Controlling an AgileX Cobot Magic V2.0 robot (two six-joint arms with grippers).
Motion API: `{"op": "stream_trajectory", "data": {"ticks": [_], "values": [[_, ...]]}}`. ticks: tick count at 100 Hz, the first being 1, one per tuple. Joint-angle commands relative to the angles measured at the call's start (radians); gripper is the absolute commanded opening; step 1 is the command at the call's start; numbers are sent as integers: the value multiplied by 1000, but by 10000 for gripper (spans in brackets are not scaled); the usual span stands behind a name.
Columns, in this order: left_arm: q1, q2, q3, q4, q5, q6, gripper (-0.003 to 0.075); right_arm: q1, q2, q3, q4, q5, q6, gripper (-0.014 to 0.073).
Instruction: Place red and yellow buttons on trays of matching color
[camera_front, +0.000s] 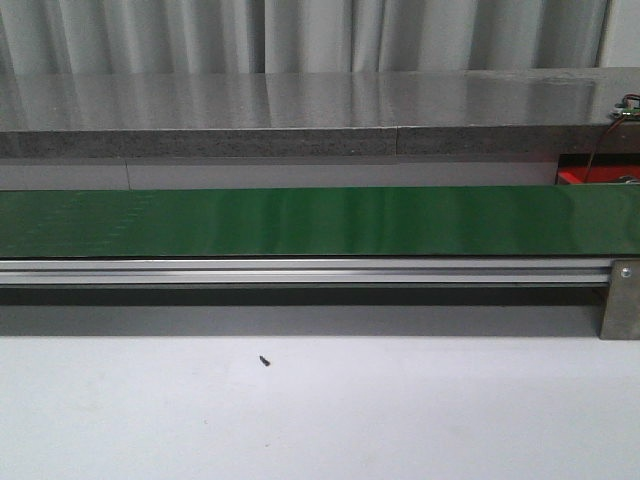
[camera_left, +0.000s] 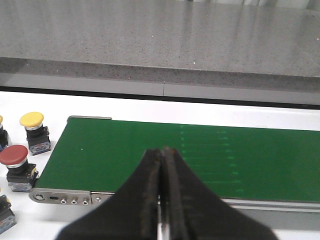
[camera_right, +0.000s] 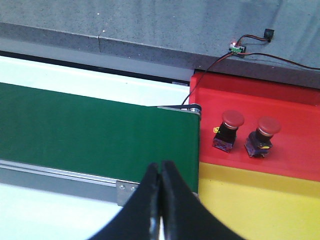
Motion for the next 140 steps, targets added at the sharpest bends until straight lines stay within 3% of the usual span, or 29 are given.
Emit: {"op": "stream_trajectory", "data": {"ticks": [1, 20, 27, 34, 46, 56, 90, 115, 140], "values": [[-8, 4, -28, -12, -85, 0, -20, -2, 1, -25, 25, -67, -9, -67], [-8, 4, -28, -12, -85, 0, -15, -2, 1, -25, 25, -67, -9, -67], [-8, 4, -28, -12, -85, 0, 34, -2, 1, -25, 25, -67, -9, -67], [-8, 4, -28, -12, -85, 0, 151, -2, 1, -25, 25, -67, -9, -67], [-8, 4, -28, -12, -80, 0, 470, -2, 1, -25, 25, -67, -9, -67], [-8, 4, -28, -22, -80, 0, 614, -2, 1, -25, 25, -67, -9, -67], [33, 66, -108, -16, -50, -78, 620, -2, 1, -25, 25, -67, -9, -67], [203, 356, -380, 1, 123, -83, 620, -2, 1, -25, 25, -67, -9, -67], [235, 663, -634, 65, 254, -86, 620, 7, 1, -25, 25, -67, -9, -68]]}}
